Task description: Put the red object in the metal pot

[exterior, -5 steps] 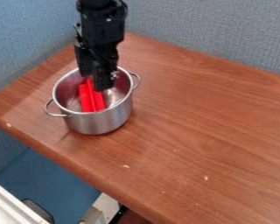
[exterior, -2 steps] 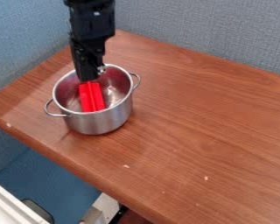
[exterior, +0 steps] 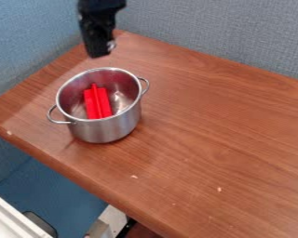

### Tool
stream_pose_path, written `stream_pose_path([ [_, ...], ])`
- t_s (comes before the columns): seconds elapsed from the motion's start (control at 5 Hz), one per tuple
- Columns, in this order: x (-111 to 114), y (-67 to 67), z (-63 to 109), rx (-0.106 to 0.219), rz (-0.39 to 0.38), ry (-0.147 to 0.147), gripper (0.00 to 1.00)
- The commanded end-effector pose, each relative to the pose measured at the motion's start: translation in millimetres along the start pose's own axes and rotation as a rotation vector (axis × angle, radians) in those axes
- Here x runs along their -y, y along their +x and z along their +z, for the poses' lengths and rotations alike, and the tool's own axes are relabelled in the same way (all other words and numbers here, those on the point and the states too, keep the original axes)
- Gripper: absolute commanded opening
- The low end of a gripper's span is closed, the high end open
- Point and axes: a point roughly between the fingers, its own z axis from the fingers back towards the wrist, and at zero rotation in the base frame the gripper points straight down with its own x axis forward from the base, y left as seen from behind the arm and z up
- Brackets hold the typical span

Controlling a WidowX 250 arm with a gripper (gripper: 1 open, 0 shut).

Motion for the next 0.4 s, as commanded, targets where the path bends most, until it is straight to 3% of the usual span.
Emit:
stream_pose_path([
  [0.0, 14.2, -6.1, 33.4, 0.088, -0.089, 0.086, 0.00],
  [0.2, 20.5, -16.3, 43.3, 0.127, -0.135, 0.082, 0.00],
])
